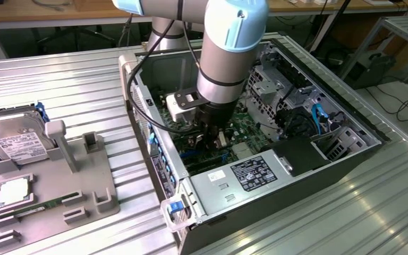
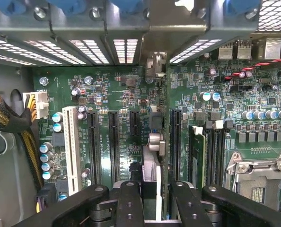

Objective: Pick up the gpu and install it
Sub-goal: 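Insert the gpu into the slot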

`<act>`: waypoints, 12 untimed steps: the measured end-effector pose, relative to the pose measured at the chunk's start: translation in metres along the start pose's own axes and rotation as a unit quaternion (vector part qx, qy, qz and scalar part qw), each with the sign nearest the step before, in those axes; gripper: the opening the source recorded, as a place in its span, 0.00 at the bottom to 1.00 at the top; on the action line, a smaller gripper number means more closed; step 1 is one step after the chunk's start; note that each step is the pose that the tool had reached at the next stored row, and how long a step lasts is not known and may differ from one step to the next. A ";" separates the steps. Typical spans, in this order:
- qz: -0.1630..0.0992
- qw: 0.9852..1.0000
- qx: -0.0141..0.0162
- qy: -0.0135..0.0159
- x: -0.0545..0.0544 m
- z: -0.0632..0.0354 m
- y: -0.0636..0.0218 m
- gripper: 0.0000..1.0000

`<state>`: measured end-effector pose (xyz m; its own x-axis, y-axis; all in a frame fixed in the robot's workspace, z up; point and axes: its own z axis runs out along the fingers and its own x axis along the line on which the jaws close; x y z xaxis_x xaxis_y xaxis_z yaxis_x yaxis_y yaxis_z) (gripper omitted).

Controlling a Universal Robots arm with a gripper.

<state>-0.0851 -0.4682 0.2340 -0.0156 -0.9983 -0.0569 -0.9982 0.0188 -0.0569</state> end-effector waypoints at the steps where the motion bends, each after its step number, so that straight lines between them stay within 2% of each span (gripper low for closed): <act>1: 0.000 1.000 0.000 0.000 -0.001 0.0002 0.0000 0.28; 12: 0.000 1.000 0.000 -0.001 -0.002 0.0022 0.0001 0.28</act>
<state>-0.0851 -0.4659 0.2319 -0.0152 -0.9982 -0.0579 -0.9982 0.0185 -0.0574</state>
